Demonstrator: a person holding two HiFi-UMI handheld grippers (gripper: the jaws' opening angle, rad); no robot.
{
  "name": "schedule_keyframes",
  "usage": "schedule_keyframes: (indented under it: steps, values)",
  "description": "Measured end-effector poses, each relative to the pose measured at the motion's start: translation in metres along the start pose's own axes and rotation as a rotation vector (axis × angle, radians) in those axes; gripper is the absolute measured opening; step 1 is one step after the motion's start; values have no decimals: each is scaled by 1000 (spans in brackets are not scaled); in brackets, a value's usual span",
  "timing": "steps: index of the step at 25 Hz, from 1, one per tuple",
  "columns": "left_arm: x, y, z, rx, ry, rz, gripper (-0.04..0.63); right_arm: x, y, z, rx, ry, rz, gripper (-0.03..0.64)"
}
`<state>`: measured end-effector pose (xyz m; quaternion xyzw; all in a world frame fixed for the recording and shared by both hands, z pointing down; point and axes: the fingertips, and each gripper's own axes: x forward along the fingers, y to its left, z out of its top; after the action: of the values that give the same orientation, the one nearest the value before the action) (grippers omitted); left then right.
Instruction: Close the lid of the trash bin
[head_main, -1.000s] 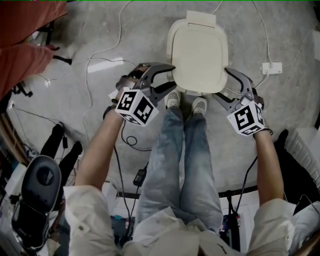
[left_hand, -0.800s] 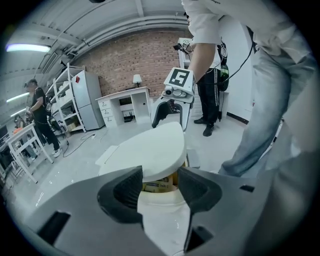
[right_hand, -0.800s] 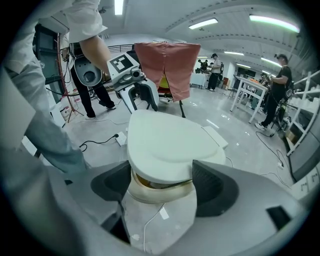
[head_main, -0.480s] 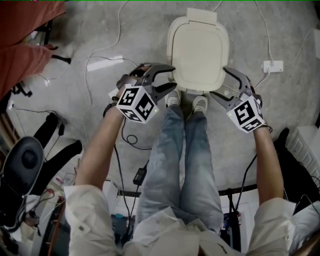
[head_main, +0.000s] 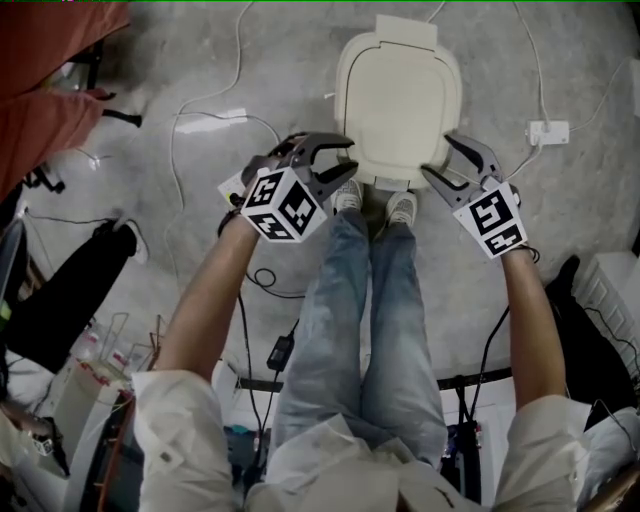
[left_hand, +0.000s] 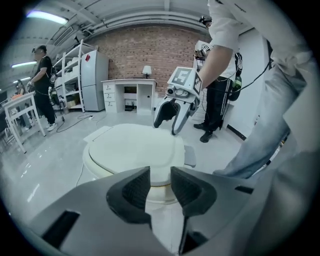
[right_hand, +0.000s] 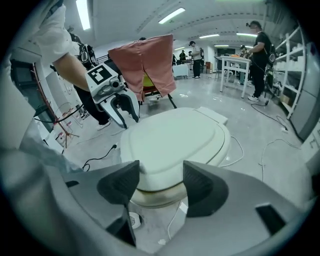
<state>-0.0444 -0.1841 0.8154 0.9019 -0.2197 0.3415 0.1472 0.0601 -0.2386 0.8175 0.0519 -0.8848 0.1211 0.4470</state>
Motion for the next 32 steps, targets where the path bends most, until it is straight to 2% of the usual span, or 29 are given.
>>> schedule_keyframes:
  steps: [3,8,16,23,24,28,31,32]
  values:
    - [7,-1,0,-17,19,17,95,4,1,-3,-12,15,-15,282]
    - [11,3,-1,-67,30,35,75,5,1,-4,-13,8,-27,279]
    - [17,1,-5,-28,73,50,67,9,2,-7,-19,21,-47,270]
    - [16,2,-3,-41,52,73,66,8,2,-7,0,10,-51,266]
    - [15,3,0,-48,39,80,58,8,2,-7,12,2,-54,254]
    - [6,6,15,-95,-28,133,40,-5,-2,2,83,-67,-110,138]
    - [-8,14,29,-163,-73,215,28,-28,-9,18,171,-150,-186,38]
    - [-16,16,35,-192,-83,245,26,-38,-10,24,203,-176,-211,27]
